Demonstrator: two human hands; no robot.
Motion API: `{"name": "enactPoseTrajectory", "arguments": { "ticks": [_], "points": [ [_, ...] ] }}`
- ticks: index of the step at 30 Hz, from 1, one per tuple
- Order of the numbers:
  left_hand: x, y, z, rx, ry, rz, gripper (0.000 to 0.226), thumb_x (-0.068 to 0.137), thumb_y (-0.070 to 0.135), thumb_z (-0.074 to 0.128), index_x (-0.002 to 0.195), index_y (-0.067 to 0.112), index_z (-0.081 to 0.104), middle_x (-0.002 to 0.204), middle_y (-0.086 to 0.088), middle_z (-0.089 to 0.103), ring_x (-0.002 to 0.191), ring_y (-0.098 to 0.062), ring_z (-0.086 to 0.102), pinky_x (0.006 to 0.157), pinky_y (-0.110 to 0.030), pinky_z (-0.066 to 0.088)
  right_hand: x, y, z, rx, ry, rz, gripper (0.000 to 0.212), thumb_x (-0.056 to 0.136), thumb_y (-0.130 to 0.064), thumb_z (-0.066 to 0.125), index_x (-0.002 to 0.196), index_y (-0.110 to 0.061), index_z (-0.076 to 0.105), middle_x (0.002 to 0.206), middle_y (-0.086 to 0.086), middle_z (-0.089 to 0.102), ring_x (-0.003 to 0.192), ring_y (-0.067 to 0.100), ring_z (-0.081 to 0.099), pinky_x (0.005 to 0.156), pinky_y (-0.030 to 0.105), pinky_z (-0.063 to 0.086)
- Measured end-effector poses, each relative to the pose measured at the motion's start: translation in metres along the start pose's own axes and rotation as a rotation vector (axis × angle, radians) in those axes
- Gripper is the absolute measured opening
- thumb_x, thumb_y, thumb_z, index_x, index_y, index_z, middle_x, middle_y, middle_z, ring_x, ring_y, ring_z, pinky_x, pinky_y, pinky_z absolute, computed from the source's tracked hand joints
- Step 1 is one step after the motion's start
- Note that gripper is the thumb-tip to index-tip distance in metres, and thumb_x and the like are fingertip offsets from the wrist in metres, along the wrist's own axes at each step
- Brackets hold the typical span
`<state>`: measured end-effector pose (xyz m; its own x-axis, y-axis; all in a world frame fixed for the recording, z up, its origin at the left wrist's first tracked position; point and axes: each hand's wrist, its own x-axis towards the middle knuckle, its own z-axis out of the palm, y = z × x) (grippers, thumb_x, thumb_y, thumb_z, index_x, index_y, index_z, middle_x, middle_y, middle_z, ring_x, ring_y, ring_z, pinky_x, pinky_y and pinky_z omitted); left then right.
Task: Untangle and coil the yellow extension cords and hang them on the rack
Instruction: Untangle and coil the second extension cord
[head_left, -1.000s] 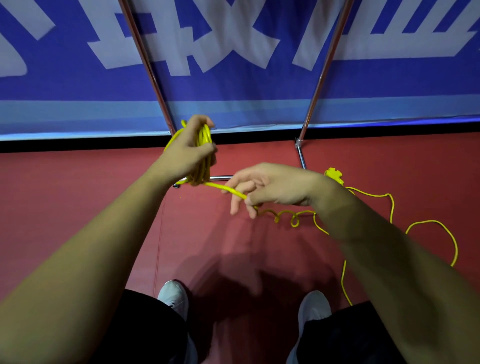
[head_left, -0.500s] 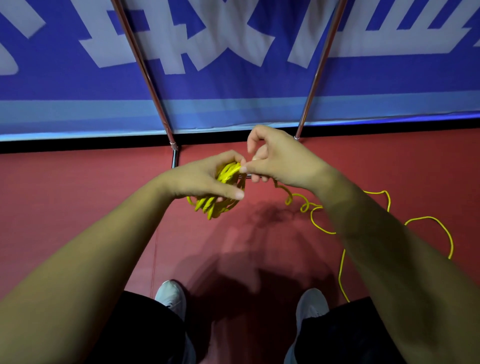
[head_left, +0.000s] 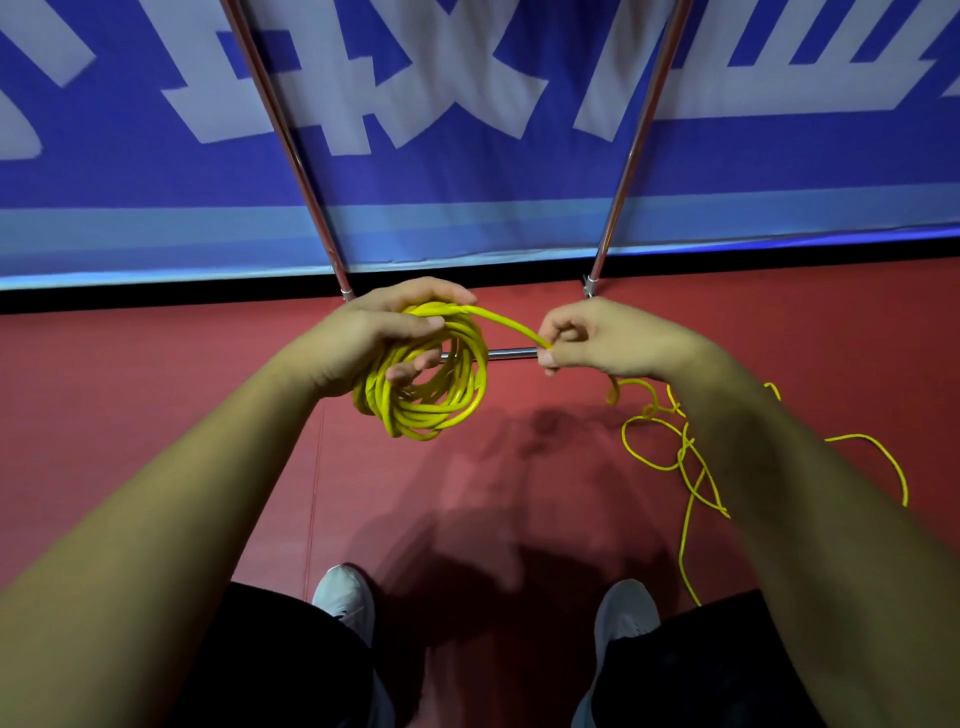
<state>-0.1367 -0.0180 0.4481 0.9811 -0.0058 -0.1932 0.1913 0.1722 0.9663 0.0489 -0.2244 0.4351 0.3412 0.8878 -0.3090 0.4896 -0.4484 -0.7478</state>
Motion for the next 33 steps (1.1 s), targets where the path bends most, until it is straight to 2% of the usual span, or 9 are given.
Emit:
{"name": "enactPoseTrajectory", "arguments": {
  "ticks": [4, 7, 10, 13, 17, 20, 25, 28, 33],
  "points": [
    [-0.001, 0.001, 0.001, -0.079, -0.045, -0.010, 0.047, 0.094, 0.014, 0.047, 0.141, 0.017, 0.047, 0.060, -0.016, 0.050, 0.033, -0.013, 0.035, 0.039, -0.018, 0.031, 0.004, 0.001, 0.004, 0.352, 0.260, -0.020, 0.013, 0.088, -0.007, 0.069, 0.091, -0.006, 0.057, 0.076, 0.018, 0.070, 0.062, 0.014, 0.064, 0.062, 0.022, 0.052],
    [0.002, 0.002, 0.005, -0.237, -0.097, 0.029, 0.043, 0.096, 0.024, 0.047, 0.138, 0.024, 0.051, 0.060, -0.013, 0.043, 0.030, -0.011, 0.032, 0.038, -0.015, 0.031, 0.008, -0.007, 0.009, 0.341, 0.372, -0.011, 0.018, 0.090, -0.016, 0.070, 0.088, -0.001, 0.059, 0.068, 0.013, 0.065, 0.047, 0.009, 0.055, 0.042, 0.013, 0.038],
    [0.004, 0.007, 0.012, -0.327, -0.041, 0.136, 0.030, 0.098, 0.021, 0.032, 0.119, 0.019, 0.054, 0.055, -0.010, 0.043, 0.029, -0.009, 0.031, 0.038, -0.014, 0.020, 0.013, -0.008, 0.012, 0.320, 0.408, 0.016, 0.026, 0.090, -0.027, 0.070, 0.081, -0.004, 0.062, 0.063, 0.010, 0.062, 0.044, 0.009, 0.051, 0.037, 0.012, 0.032],
    [0.007, 0.010, 0.010, -0.410, 0.062, 0.246, 0.021, 0.099, 0.023, 0.031, 0.108, 0.019, 0.050, 0.055, -0.009, 0.042, 0.029, -0.008, 0.032, 0.038, -0.015, 0.019, 0.021, 0.004, 0.014, 0.286, 0.394, 0.018, 0.025, 0.091, -0.028, 0.068, 0.077, -0.009, 0.064, 0.059, 0.005, 0.059, 0.049, 0.011, 0.053, 0.048, 0.016, 0.043],
    [0.008, 0.015, -0.006, -0.552, 0.185, 0.372, 0.017, 0.101, 0.024, 0.033, 0.104, 0.021, 0.049, 0.056, -0.006, 0.043, 0.031, -0.007, 0.035, 0.037, -0.013, 0.028, 0.022, 0.037, 0.018, 0.195, 0.248, 0.108, 0.011, 0.092, -0.007, 0.061, 0.082, -0.012, 0.063, 0.067, 0.004, 0.065, 0.059, 0.007, 0.056, 0.063, 0.022, 0.043],
    [0.008, 0.015, -0.015, -0.625, 0.238, 0.414, 0.016, 0.103, 0.025, 0.032, 0.103, 0.021, 0.048, 0.057, -0.004, 0.046, 0.033, -0.006, 0.038, 0.039, -0.016, 0.021, 0.019, 0.055, 0.028, 0.248, 0.198, 0.217, 0.009, 0.092, -0.008, 0.062, 0.084, -0.010, 0.067, 0.078, 0.004, 0.069, 0.061, -0.003, 0.055, 0.066, 0.013, 0.041],
    [0.011, 0.011, -0.018, -0.642, 0.389, 0.476, 0.015, 0.105, 0.024, 0.035, 0.102, 0.020, 0.049, 0.059, -0.004, 0.046, 0.035, -0.007, 0.038, 0.039, -0.017, 0.026, 0.029, 0.053, 0.060, 0.371, 0.150, 0.228, 0.008, 0.096, -0.013, 0.059, 0.090, -0.011, 0.065, 0.082, 0.005, 0.074, 0.085, 0.017, 0.060, 0.084, 0.032, 0.045],
    [0.010, 0.014, -0.018, -0.597, 0.513, 0.526, 0.010, 0.103, 0.020, 0.040, 0.101, 0.020, 0.049, 0.062, -0.006, 0.047, 0.038, -0.009, 0.038, 0.041, -0.018, 0.029, 0.031, 0.036, 0.069, 0.591, 0.175, 0.259, 0.001, 0.098, -0.012, 0.055, 0.098, -0.012, 0.056, 0.075, 0.009, 0.067, 0.067, 0.021, 0.067, 0.065, 0.026, 0.051],
    [0.002, 0.020, -0.025, -0.494, 0.711, 0.570, 0.022, 0.094, -0.001, 0.046, 0.106, 0.017, 0.047, 0.069, -0.006, 0.048, 0.048, -0.012, 0.037, 0.047, -0.019, 0.031, 0.032, 0.006, 0.078, 0.585, 0.198, 0.288, 0.011, 0.098, -0.015, 0.055, 0.087, -0.015, 0.055, 0.063, 0.011, 0.056, 0.041, 0.011, 0.030, 0.043, 0.020, 0.026]
  ]
}}
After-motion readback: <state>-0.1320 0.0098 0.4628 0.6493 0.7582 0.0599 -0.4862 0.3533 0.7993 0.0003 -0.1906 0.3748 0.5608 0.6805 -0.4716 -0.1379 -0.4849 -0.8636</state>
